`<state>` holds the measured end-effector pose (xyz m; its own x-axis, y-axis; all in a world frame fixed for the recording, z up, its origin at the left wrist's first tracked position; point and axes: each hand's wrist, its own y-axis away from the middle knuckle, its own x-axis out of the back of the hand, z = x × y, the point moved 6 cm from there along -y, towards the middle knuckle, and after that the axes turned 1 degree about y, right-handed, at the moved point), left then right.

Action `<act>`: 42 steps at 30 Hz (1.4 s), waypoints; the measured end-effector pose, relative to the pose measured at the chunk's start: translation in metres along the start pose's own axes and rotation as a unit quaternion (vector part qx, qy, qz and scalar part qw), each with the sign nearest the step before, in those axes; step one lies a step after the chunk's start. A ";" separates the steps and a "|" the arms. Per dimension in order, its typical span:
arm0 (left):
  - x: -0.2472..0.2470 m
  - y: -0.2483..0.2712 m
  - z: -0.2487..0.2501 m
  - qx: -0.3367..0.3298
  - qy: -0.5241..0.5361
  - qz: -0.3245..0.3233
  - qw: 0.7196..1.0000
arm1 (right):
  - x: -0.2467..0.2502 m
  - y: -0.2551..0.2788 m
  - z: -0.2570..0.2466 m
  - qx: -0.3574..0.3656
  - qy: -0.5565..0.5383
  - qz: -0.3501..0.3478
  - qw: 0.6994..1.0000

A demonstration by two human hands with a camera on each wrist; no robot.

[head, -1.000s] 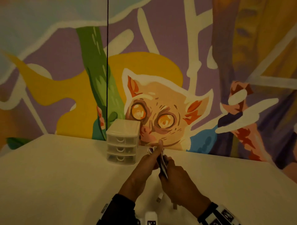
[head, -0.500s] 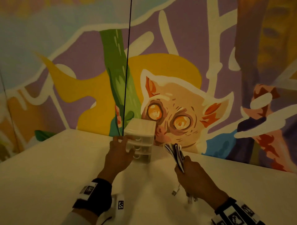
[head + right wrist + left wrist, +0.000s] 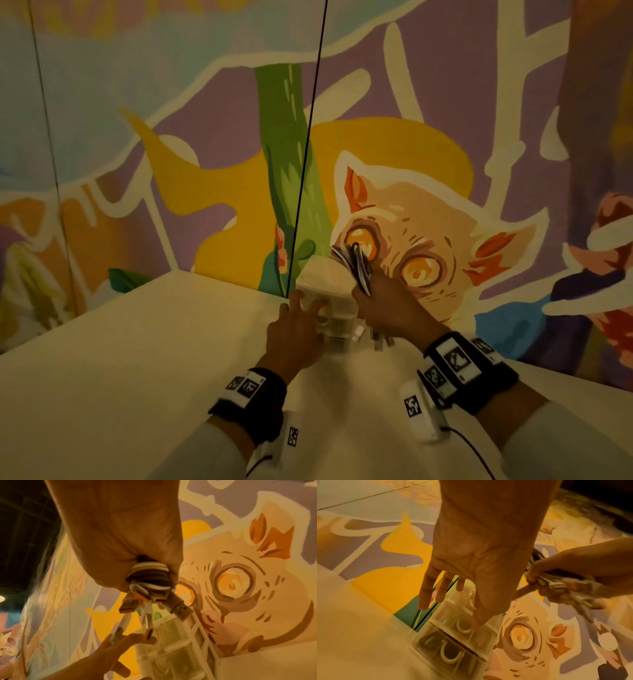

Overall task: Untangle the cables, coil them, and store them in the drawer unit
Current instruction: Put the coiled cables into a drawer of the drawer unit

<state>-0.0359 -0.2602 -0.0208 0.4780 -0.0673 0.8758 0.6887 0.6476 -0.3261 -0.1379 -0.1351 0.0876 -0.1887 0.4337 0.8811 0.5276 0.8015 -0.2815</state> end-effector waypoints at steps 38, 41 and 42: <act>0.051 -0.011 -0.069 0.056 0.589 0.008 0.806 | 0.007 -0.042 -0.019 -0.045 0.031 -0.123 0.991; 0.027 -0.018 -0.067 0.036 0.612 -0.080 0.786 | 0.019 -0.033 -0.029 -0.035 0.112 -0.185 0.976; 0.022 -0.017 -0.067 0.027 0.621 -0.086 0.778 | 0.021 -0.028 -0.035 -0.031 0.154 -0.220 0.963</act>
<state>-0.0005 -0.3236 -0.0200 0.5629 -0.8168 -0.1267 0.7927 0.5769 -0.1971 -0.1281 -0.1631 0.1270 -0.1565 -0.0924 0.9833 0.5032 0.8492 0.1599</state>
